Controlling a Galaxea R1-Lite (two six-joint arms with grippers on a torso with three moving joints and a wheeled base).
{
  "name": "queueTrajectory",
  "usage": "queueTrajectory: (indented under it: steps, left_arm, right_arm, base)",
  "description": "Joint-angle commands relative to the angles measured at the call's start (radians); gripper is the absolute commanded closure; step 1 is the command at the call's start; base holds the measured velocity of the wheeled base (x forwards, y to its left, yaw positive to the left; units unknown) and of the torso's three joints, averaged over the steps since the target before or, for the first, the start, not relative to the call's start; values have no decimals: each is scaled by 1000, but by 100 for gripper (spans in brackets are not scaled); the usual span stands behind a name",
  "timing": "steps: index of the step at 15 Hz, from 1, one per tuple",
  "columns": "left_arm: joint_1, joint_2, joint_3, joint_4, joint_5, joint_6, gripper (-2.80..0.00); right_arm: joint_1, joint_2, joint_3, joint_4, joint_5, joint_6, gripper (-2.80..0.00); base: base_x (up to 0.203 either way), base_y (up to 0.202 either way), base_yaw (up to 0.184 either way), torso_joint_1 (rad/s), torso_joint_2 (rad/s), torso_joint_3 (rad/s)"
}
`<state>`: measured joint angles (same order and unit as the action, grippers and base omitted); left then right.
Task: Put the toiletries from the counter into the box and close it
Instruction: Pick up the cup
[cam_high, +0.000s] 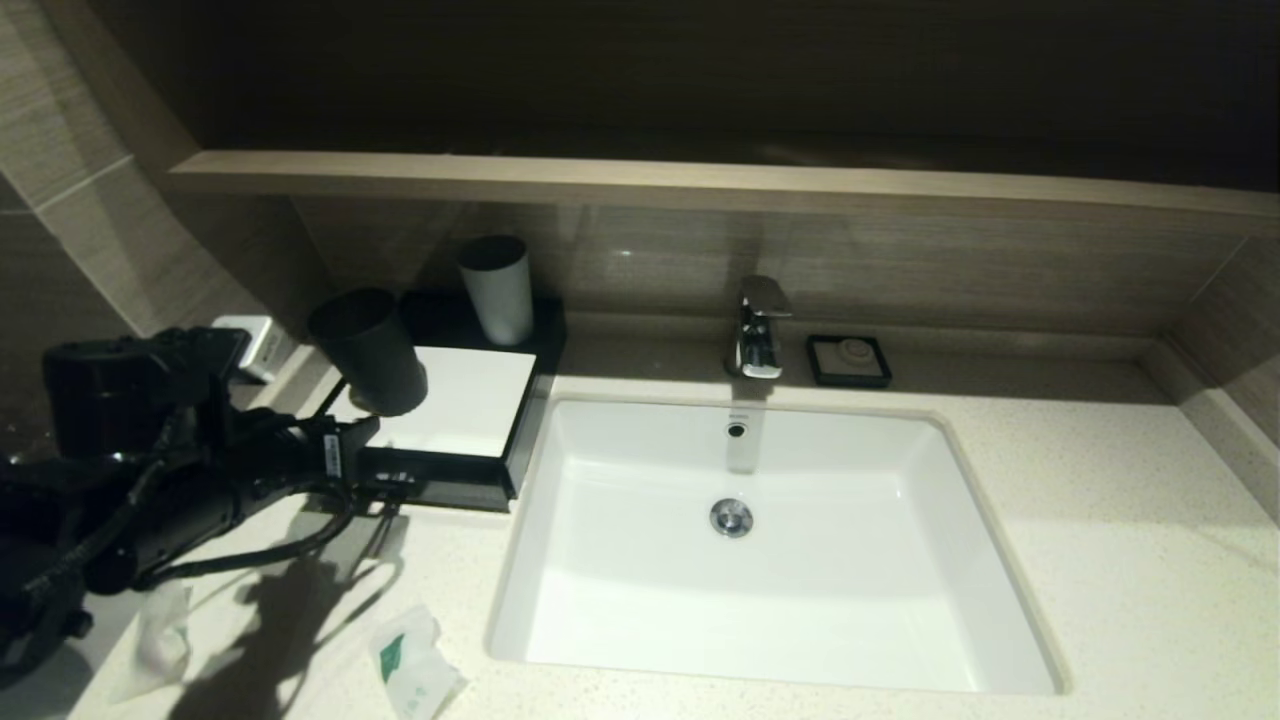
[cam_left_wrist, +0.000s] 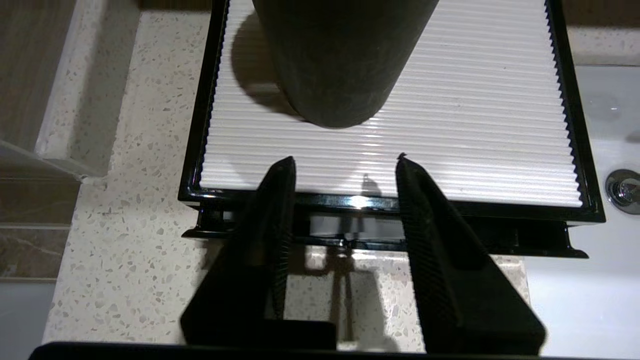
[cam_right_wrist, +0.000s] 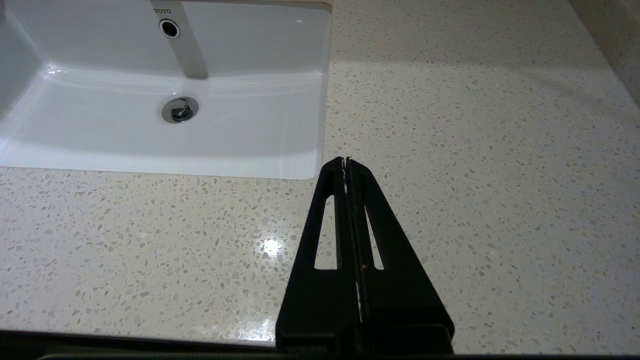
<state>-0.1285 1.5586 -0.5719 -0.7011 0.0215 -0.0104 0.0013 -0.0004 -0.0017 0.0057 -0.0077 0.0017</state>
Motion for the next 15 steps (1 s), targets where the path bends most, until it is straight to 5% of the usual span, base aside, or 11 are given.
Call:
queueTrajectory:
  steps: [1, 6, 15]
  left_arm:
    - [-4, 13, -2, -34, 4, -2, -280]
    - [-9, 100, -1, -145, 47, -6, -280]
    - [-14, 159, -52, -180, 49, -11, -280]
  right_arm:
    - [0, 0, 0, 0, 0, 0, 0]
    - [0, 0, 0, 0, 0, 0, 0]
    - [0, 0, 0, 0, 0, 0, 0]
  base:
    - [0, 0, 0, 0, 0, 0]
    - [0, 0, 0, 0, 0, 0]
    - [0, 0, 0, 0, 0, 0]
